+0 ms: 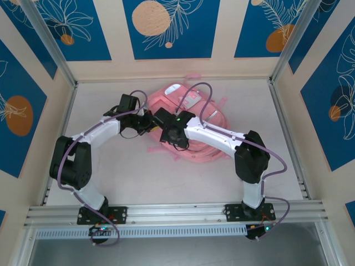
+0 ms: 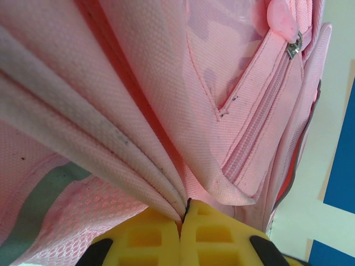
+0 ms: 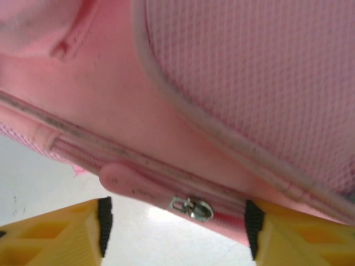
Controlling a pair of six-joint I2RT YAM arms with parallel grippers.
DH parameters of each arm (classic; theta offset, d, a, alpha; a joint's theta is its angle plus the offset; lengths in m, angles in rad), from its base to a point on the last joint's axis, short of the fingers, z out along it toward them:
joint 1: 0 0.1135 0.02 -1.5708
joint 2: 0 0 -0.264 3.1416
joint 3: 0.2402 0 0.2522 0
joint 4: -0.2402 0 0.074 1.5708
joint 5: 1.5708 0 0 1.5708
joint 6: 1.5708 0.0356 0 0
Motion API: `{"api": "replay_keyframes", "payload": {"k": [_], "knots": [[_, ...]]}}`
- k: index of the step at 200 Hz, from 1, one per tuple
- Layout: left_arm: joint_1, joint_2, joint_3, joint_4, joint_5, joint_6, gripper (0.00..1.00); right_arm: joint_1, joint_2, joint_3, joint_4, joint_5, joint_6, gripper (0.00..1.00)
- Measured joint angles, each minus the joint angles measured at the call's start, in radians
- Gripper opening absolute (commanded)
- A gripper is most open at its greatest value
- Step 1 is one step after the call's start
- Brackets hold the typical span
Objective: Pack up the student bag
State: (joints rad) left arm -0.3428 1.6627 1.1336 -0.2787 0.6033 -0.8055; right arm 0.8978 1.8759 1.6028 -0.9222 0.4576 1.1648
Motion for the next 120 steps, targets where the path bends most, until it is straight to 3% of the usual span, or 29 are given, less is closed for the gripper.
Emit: {"api": "replay_keyframes", "payload": {"k": [34, 68, 120], "knots": [[0.0, -0.003, -0.018, 0.032, 0.014, 0.0, 0.0, -0.019, 0.0, 0.0, 0.02, -0.032, 0.015, 0.77], [0.0, -0.01, -0.034, 0.049, 0.014, 0.0, 0.0, -0.028, 0.0, 0.0, 0.001, -0.039, 0.054, 0.58], [-0.006, -0.01, -0.039, 0.052, 0.012, 0.004, 0.0, 0.001, -0.012, -0.012, -0.074, -0.008, 0.073, 0.56]]}}
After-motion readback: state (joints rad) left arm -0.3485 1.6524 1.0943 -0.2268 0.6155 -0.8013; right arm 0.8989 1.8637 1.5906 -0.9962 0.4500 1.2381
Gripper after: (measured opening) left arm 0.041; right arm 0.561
